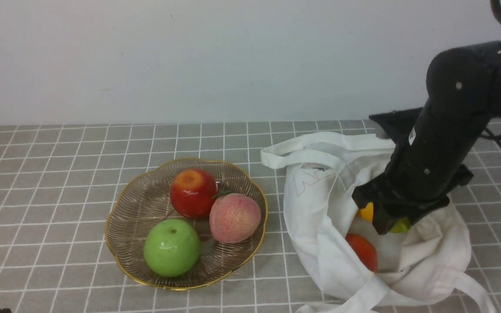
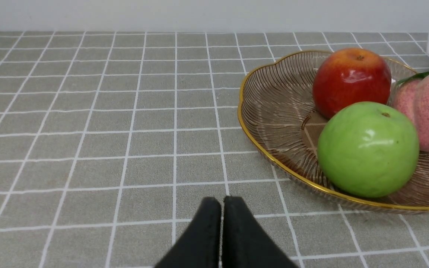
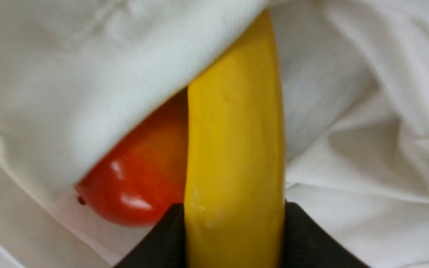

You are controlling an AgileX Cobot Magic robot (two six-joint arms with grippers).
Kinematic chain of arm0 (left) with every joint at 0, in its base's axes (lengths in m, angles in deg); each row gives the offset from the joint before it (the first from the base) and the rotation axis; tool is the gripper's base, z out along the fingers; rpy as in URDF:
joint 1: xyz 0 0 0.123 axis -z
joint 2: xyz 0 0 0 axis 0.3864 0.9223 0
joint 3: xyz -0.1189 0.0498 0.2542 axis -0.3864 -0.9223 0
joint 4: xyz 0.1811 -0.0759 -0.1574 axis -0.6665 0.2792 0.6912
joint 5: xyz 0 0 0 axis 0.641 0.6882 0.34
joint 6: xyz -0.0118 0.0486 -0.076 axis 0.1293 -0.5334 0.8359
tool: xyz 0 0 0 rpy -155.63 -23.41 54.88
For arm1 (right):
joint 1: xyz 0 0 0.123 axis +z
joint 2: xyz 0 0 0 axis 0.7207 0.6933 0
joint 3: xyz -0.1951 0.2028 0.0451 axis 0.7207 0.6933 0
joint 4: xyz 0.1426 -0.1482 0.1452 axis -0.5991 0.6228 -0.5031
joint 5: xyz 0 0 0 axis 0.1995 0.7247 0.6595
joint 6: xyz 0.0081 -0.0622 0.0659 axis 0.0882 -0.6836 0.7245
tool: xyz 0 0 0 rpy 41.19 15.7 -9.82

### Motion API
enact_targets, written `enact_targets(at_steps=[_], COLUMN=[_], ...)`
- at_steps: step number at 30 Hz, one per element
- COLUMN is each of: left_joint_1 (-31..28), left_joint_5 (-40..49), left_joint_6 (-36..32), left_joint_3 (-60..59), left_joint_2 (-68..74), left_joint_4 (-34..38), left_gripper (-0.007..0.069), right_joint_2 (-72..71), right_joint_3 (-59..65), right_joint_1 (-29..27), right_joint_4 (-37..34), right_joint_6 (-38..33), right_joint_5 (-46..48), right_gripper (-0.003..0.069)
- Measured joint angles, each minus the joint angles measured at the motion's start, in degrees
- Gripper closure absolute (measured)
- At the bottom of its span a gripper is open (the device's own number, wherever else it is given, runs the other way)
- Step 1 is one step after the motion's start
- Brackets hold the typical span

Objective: Take the fruit out of the bag on the grey coffee tablecloth and place them on the plate.
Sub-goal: 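Take the banana out of the bag and place it in the fruit dish with the right gripper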

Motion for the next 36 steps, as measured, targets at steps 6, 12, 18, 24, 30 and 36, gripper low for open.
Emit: enact_targets(at_steps=[6,12,18,24,30,36], left_joint_1=[0.0,0.0,0.0,0.0,0.0,0.0], left_joint_5=[0.0,0.0,0.0,0.0,0.0,0.0], left_joint_6=[0.0,0.0,0.0,0.0,0.0,0.0], left_joint_3=[0.0,0.0,0.0,0.0,0.0,0.0], left_joint_2=[0.0,0.0,0.0,0.0,0.0,0.0], left_joint_4=[0.0,0.0,0.0,0.0,0.0,0.0], left_gripper=[0.0632,0.0632,0.0632,0.0632,0.0632,0.0632], right_joint_2=[-1.1,-1.1,1.6,2.3,-4.2,-8.2], right_joint_3=[-3.6,-0.9,1.5,2.6,2.8,3.9], right_joint_1=[0.1,0.2,0.2,0.2,0.2,0.2], right_joint_4=[4.2,8.1,9.5,7.2,7.0,9.3], right_joint_6=[1.1,1.1,1.1,0.7,2.6,3.0], right_joint_5=[0.2,0.1,0.0,-0.5,-0.4,0.0], right_gripper=[0.0377,0.0377,0.0377,0.0377,0.0377,0.0377])
